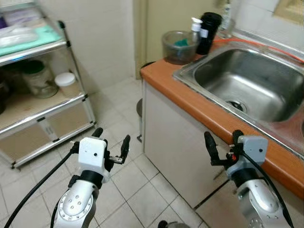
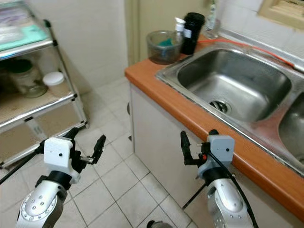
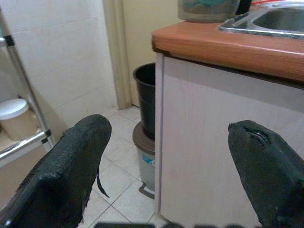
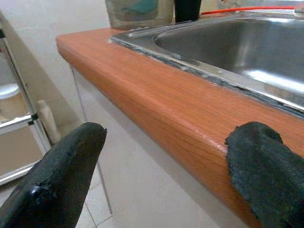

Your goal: Kitchen organization

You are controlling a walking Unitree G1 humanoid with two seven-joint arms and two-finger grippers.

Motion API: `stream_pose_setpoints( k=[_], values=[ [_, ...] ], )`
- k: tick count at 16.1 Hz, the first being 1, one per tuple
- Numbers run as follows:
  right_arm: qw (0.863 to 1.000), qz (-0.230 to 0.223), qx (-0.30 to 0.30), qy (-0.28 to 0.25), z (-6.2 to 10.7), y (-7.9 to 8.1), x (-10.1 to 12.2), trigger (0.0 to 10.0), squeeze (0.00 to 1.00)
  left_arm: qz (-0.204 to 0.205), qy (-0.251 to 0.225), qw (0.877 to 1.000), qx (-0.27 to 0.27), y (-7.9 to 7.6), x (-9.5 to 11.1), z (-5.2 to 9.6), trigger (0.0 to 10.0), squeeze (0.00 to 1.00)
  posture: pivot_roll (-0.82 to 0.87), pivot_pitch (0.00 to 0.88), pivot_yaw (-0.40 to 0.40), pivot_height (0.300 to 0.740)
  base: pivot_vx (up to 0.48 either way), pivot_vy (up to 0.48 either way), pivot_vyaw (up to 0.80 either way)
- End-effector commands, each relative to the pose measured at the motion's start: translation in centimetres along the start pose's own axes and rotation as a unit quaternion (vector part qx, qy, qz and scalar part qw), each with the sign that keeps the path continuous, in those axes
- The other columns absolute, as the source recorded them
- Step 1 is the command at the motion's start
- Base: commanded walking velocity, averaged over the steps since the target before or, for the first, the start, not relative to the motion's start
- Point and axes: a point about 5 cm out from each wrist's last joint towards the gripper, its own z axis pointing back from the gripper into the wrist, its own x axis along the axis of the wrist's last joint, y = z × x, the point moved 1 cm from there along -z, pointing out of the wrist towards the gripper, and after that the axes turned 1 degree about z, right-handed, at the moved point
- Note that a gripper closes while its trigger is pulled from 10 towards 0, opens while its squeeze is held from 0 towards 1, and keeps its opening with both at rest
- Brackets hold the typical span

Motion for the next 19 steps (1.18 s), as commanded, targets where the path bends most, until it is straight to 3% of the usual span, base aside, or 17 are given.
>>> stream_pose_setpoints(
  k=[1, 2, 3, 4, 7, 12, 16, 18, 19],
  values=[
    [1.0, 0.006, -0.005, 0.0, 0.1, -0.2, 0.3, 10.0, 1.0, -0.002, 0.002, 1.0, -0.003, -0.2, 0.1, 0.0, 10.0, 0.0, -0.05, 0.0, 0.027, 0.74, 0.0, 0.0, -0.8],
    [1.0, 0.006, -0.005, 0.0, 0.1, -0.2, 0.3, 10.0, 1.0, -0.002, 0.002, 1.0, -0.003, -0.2, 0.1, 0.0, 10.0, 0.0, -0.05, 0.0, 0.027, 0.74, 0.0, 0.0, -0.8],
    [1.0, 0.011, -0.027, -0.007, 0.9, -0.8, 0.6, 10.0, 1.0, -0.017, -0.008, 0.999, -0.026, -0.3, 0.4, -0.7, 10.0, 0.0, -0.12, 0.0, 0.086, 0.74, 0.0, 0.0, -0.8],
    [0.999, 0.01, -0.048, -0.01, 1.8, -1.2, 1.0, 10.0, 1.0, -0.033, -0.02, 0.999, -0.03, 0.4, 1.0, -1.4, 10.0, 0.0, -0.12, 0.0, 0.082, 0.74, 0.0, 0.0, -0.8],
    [0.999, 0.013, -0.04, -0.005, 2.0, -1.0, 0.9, 10.0, 1.0, -0.028, -0.026, 0.999, -0.021, 0.9, 1.3, -1.6, 10.0, 0.0, -0.15, 0.0, 0.089, 0.74, 0.0, 0.0, -0.8],
    [0.999, 0.023, -0.002, -0.047, 1.1, 0.1, 3.2, 10.0, 1.0, -0.024, -0.05, 0.998, -0.011, 1.7, 2.1, -2.6, 10.0, 0.0, -0.14, 0.0, 0.078, 0.74, 0.0, 0.0, -0.8],
    [0.997, 0.0, 0.035, -0.075, -0.5, 2.5, 4.6, 10.0, 1.0, -0.032, -0.059, 0.998, 0.014, 2.6, 2.6, -2.9, 10.0, 0.0, -0.1, 0.0, 0.075, 0.74, 0.0, 0.0, -0.8],
    [0.997, -0.005, 0.036, -0.075, -0.7, 2.7, 4.7, 10.0, 1.0, -0.049, -0.056, 0.997, 0.014, 2.7, 2.6, -3.2, 10.0, 0.0, -0.1, 0.0, 0.079, 0.74, 0.0, 0.0, -0.8],
    [0.997, -0.005, 0.036, -0.073, -0.9, 2.6, 4.7, 10.0, 1.0, -0.034, -0.065, 0.997, 0.015, 2.9, 3.2, -3.4, 10.0, 0.0, -0.09, 0.0, 0.078, 0.74, 0.0, 0.0, -0.8]
  ],
)
